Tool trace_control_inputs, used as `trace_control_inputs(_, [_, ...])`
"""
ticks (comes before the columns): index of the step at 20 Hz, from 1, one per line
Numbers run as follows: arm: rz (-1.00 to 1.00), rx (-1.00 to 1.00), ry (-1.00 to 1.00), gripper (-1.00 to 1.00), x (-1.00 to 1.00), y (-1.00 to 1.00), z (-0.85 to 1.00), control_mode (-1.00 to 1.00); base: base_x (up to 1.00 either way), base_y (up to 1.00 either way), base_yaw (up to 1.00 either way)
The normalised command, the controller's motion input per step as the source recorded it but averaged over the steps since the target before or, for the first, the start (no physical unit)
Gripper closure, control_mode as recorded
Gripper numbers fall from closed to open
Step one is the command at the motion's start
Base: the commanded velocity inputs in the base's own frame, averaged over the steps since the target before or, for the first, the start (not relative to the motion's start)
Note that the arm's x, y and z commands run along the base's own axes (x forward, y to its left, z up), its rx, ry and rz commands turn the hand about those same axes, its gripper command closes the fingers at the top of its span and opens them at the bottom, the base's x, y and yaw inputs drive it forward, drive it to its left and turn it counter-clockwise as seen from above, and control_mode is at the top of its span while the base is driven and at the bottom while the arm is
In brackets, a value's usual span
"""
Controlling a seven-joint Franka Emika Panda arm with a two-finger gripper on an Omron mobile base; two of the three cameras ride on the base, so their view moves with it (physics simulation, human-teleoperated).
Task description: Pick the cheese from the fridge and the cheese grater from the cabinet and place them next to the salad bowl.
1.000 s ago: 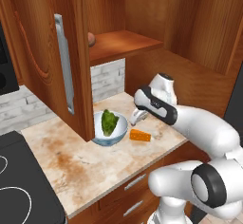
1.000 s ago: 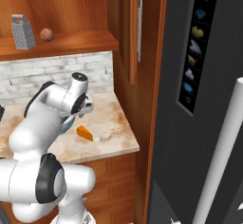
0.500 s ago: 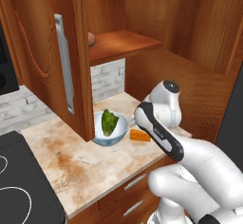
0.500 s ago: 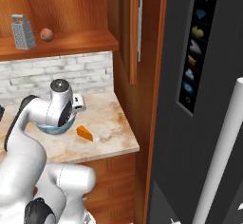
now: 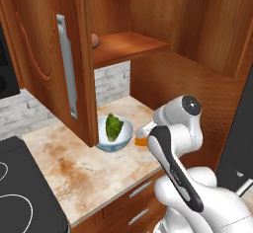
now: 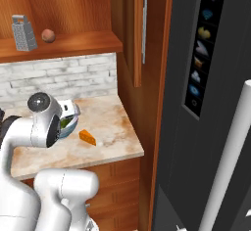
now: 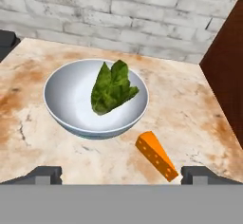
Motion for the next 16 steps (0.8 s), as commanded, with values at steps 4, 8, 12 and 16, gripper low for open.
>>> trace_control_inputs(4, [-0.17,0.0,0.04,-1.0,-0.3,-0.11,0.61,-1.0,0.0,0.0,0.0])
trace_control_inputs(8, [-0.11,0.0,0.01,-1.0,0.0,0.0,0.62,-1.0,0.0,0.0,0.0])
trace_control_inputs(12, [-0.01,0.11,-0.21,-1.0,-0.26,-0.06,0.51,-1.0,0.0,0.0,0.0])
trace_control_inputs(16, [0.01,0.17,-0.29,-1.0,-0.65,-0.02,0.55,-1.0,0.0,0.0,0.0])
